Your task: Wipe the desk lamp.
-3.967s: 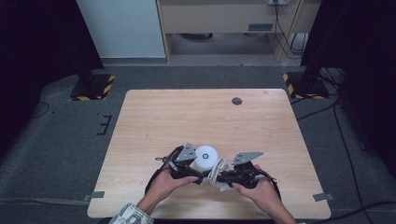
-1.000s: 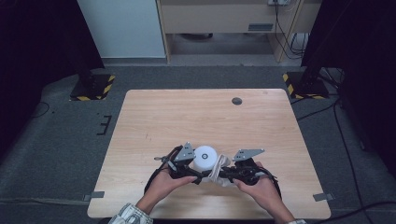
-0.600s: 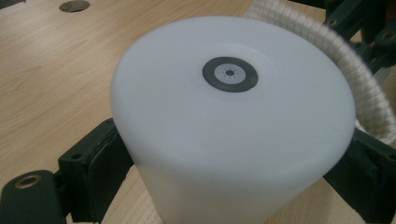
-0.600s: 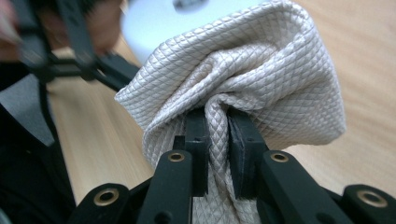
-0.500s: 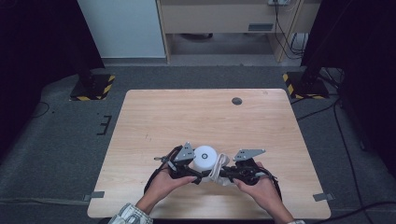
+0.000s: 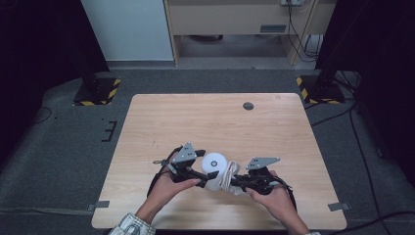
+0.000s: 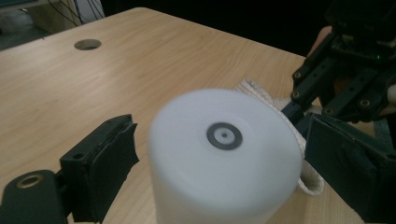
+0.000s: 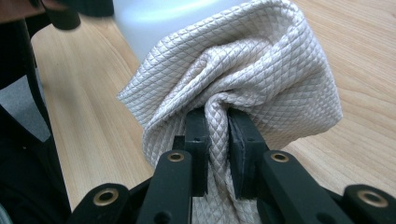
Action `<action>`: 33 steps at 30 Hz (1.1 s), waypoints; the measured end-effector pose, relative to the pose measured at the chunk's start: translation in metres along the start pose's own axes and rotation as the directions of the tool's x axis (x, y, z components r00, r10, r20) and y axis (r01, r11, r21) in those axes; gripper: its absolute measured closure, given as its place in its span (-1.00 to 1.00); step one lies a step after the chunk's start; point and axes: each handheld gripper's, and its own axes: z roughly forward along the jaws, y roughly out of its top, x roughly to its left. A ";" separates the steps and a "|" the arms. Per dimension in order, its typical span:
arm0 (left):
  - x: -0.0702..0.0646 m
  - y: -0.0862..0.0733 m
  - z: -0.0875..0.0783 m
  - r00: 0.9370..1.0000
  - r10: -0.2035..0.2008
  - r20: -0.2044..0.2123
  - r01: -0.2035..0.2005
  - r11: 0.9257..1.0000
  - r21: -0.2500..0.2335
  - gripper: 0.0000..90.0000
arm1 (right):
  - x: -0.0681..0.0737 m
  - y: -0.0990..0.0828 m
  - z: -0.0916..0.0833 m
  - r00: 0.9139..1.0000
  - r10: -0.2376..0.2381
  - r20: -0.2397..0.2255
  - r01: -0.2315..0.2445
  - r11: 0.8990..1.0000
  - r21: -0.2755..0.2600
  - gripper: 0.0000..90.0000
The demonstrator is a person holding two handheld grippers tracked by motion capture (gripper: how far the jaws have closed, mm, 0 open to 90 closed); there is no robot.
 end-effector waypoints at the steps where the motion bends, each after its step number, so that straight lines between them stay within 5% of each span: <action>1: 0.002 0.002 0.000 1.000 0.001 -0.005 0.000 1.000 0.002 -0.76 | 0.000 0.000 0.001 1.000 -0.005 0.001 0.005 1.000 -0.002 0.76; 7: 0.013 0.008 0.006 1.000 -0.007 0.013 0.006 0.999 0.044 -0.62 | 0.000 -0.001 0.002 1.000 0.003 -0.004 -0.003 1.000 -0.013 0.76; 10: 0.015 0.010 0.010 0.996 -0.038 0.077 0.033 0.997 0.064 -0.64 | -0.001 -0.001 0.003 1.000 0.004 -0.010 -0.004 1.000 -0.017 0.76; 13: 0.014 0.013 0.015 0.997 -0.023 0.074 0.015 0.995 0.100 -0.63 | -0.001 -0.001 0.003 1.000 0.011 -0.026 -0.011 1.000 -0.028 0.76; 33: 0.020 0.006 0.018 0.988 -0.112 0.109 0.104 0.992 0.077 -0.54 | 0.025 0.008 0.008 0.995 -0.038 -0.096 0.034 0.998 -0.050 0.77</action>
